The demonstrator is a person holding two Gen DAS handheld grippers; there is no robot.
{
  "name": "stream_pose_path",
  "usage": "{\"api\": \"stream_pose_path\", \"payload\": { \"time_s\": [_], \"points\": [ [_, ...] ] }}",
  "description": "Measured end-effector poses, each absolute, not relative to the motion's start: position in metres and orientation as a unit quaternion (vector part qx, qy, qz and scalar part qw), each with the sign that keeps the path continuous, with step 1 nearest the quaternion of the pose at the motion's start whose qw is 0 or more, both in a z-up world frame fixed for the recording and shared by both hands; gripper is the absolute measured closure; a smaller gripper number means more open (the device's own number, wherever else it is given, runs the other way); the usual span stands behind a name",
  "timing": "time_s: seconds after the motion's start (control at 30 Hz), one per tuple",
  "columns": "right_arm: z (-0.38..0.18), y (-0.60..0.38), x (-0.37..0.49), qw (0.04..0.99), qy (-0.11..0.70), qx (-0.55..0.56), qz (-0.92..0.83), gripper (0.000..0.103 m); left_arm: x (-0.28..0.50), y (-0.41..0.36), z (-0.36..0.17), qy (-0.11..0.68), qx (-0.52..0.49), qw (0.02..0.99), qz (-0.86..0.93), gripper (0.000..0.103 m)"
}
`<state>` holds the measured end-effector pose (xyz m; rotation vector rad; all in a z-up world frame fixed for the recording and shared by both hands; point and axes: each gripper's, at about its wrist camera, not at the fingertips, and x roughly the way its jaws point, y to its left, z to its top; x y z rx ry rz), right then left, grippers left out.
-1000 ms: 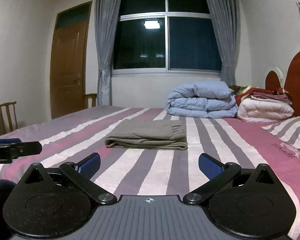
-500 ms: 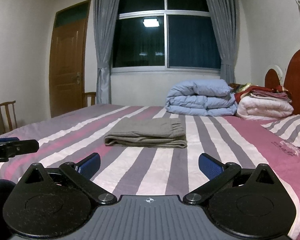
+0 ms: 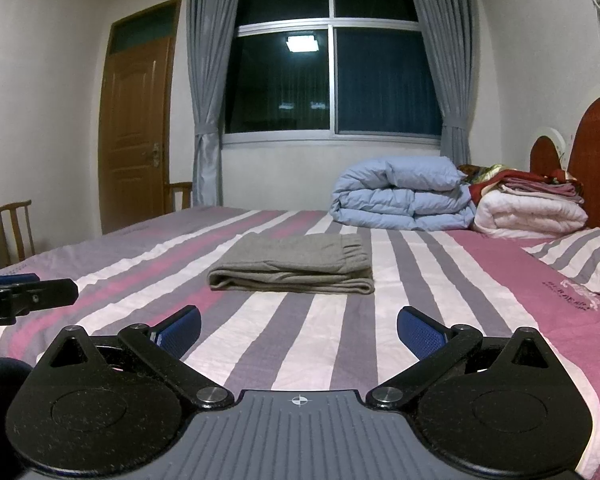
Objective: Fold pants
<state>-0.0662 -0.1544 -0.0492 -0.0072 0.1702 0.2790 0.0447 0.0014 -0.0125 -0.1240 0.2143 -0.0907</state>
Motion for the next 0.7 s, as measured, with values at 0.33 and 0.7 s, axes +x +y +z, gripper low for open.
{"api": "stream_pose_path", "payload": {
  "time_s": [0.33,0.7],
  "points": [
    [-0.0508,-0.1565,-0.0655,0.986,0.086,-0.003,0.140,0.000,0.0442,-0.0013,-0.0125,0.108,-0.061,0.991,-0.047,0.006],
    [-0.0518,-0.1582,-0.0645,0.986,0.088,-0.003,0.141,0.000,0.0428,-0.0031,-0.0127,0.107,-0.058,0.991,-0.055,0.006]
  ]
}}
